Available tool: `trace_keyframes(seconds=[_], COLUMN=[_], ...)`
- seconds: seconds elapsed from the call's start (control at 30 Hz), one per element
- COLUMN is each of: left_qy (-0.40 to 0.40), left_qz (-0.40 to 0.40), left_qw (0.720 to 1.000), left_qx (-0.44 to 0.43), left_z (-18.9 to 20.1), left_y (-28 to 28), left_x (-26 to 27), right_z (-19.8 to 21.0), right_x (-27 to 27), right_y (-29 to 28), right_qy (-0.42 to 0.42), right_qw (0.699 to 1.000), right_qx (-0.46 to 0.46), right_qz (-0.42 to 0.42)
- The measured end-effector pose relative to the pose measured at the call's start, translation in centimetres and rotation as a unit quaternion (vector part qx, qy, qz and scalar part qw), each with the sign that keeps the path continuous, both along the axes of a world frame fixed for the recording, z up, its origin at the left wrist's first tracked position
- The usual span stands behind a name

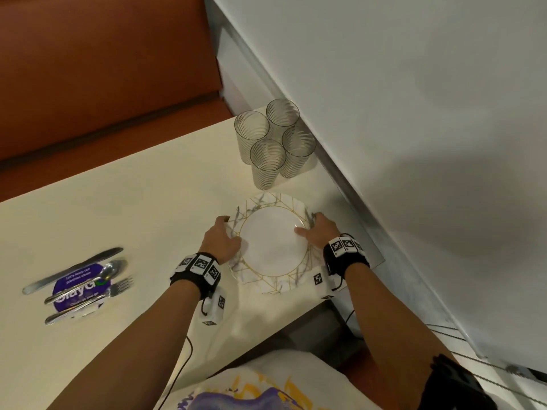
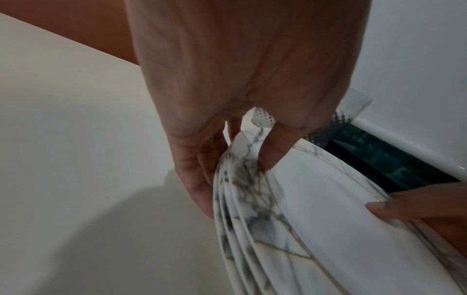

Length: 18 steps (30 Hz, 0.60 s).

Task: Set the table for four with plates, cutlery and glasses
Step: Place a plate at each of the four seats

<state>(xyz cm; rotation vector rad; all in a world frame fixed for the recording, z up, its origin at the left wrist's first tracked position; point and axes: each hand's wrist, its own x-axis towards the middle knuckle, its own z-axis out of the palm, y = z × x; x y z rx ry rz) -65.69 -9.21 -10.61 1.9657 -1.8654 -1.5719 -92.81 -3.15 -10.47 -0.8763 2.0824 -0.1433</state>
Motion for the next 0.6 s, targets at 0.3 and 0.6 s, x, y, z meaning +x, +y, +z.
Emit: trace_keyframes(seconds=[0.3,0.6], left_qy=[0.115,0.438], left_qz=[0.314,0.457], left_qw=[0.942,0.759], left_qx=[0.010,0.151], left_z=[1.6,4.5], left_y=[1.8,6.3], left_x=[11.8,25.7], right_z=[1.0,4.5], right_x=[10.3,23.0], right_y=[0.4,1.1], right_qy=[-0.077,-0.162], right_qw=[0.994,0.964], right_qx=[-0.057,-0.213], right_qz=[0.055,-0.001])
